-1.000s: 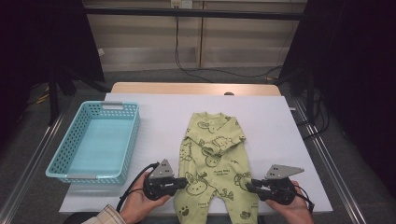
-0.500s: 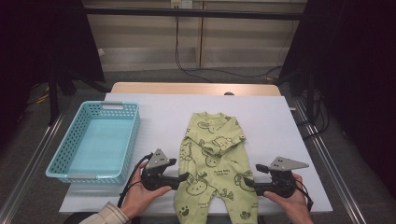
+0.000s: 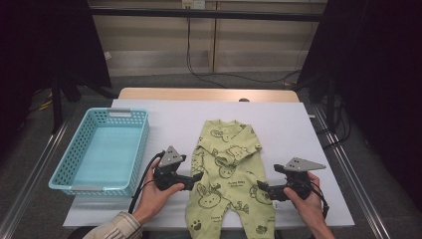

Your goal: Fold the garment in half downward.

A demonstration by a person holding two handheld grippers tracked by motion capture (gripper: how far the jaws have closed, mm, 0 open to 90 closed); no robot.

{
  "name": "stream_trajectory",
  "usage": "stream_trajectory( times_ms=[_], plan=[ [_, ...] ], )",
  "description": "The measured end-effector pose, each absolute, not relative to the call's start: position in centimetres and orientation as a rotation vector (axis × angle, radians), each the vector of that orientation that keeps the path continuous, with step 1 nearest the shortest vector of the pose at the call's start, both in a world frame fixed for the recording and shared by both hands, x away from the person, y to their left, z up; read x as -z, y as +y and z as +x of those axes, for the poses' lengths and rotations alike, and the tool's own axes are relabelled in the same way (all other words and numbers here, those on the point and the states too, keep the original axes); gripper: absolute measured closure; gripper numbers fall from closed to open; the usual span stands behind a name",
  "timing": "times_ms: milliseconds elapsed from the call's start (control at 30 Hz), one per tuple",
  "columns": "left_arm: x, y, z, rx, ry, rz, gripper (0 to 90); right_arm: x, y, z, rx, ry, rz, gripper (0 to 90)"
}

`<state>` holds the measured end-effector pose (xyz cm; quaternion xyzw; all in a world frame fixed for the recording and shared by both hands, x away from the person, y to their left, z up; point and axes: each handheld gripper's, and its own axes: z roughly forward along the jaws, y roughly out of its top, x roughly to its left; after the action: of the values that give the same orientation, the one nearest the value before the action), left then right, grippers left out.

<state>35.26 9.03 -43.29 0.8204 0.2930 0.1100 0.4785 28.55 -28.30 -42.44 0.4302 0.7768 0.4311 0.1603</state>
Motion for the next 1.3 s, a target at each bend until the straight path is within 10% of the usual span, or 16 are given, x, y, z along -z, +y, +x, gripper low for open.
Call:
stream_trajectory(
  times_ms=[1300],
  plan=[
    [43.2,5.6,44.7,-0.37,0.798,1.937,4.9,41.8,-27.9,38.1,-1.227,2.153,1.289,4.0]
  ],
)
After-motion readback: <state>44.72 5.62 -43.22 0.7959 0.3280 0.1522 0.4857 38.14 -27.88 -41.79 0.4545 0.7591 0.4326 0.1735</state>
